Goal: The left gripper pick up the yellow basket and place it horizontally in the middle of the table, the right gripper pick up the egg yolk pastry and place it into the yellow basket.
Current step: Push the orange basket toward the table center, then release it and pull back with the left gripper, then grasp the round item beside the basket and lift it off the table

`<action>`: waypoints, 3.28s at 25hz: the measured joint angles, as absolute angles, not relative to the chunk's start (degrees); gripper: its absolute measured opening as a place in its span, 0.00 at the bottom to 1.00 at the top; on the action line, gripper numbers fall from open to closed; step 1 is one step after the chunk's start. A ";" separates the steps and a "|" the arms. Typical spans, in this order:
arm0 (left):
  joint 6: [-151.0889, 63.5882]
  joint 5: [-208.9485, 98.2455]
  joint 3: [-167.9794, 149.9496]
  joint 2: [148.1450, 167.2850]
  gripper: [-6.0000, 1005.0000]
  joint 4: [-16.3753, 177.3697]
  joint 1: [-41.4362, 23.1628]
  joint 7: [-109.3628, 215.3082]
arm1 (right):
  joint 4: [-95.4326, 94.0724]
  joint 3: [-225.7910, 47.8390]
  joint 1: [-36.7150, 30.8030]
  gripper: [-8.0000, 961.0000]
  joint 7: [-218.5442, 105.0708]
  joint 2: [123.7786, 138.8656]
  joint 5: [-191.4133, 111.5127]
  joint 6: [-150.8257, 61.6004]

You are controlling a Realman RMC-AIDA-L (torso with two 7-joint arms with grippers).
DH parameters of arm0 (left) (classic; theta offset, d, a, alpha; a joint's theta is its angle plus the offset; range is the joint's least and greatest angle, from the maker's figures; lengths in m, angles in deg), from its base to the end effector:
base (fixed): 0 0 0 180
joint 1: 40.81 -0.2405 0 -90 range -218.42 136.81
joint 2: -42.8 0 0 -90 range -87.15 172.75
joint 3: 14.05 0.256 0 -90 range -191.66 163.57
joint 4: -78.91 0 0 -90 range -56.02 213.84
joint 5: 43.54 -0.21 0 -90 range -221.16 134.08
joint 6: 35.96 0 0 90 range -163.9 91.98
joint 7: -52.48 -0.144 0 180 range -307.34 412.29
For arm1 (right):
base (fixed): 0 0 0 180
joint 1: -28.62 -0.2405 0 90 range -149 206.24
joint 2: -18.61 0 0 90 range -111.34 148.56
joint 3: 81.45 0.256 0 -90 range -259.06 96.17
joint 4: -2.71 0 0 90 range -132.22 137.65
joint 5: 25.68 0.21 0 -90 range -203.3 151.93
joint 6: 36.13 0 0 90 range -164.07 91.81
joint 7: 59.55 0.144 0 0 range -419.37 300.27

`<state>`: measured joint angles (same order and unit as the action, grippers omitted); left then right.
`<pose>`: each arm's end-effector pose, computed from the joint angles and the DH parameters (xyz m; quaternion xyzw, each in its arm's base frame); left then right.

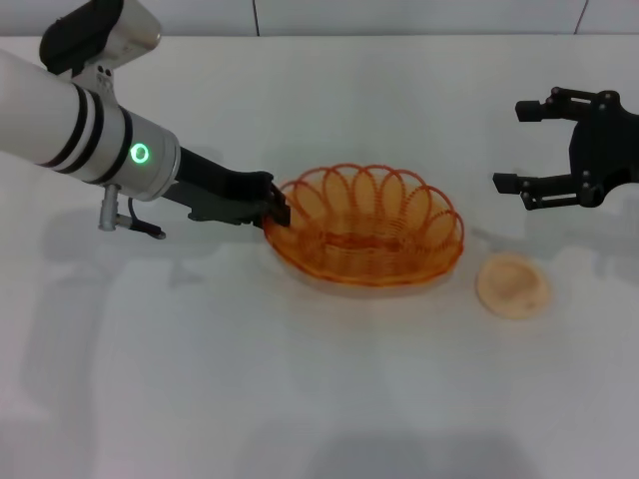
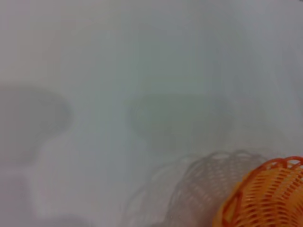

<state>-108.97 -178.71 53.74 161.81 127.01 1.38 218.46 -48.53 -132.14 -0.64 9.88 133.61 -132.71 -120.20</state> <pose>-0.2056 0.3889 -0.0387 -0.7684 -0.6254 0.0019 0.1356 0.2366 0.3642 0.0486 -0.9614 0.0098 0.1688 0.2172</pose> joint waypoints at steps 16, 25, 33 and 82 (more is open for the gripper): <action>-110.66 -178.59 53.45 161.09 0.62 128.07 0.89 218.24 | -48.52 -131.98 -0.65 0.91 9.88 133.66 -132.74 -120.05; -112.37 -178.71 51.15 159.93 0.89 130.44 -0.40 213.20 | -48.35 -131.92 -0.62 0.91 10.15 133.65 -132.81 -119.55; -119.37 -175.44 44.80 159.50 0.89 140.47 -6.00 195.45 | -48.50 -130.92 0.29 0.91 11.41 133.63 -132.09 -119.24; -133.97 -157.78 33.01 156.09 0.89 126.82 -16.79 126.16 | -68.61 -138.88 -4.15 0.91 58.71 133.68 -159.56 -132.46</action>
<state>-133.97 -157.78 33.01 156.09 126.82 -16.79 126.16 -68.61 -138.88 -4.15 58.71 133.68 -159.56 -132.46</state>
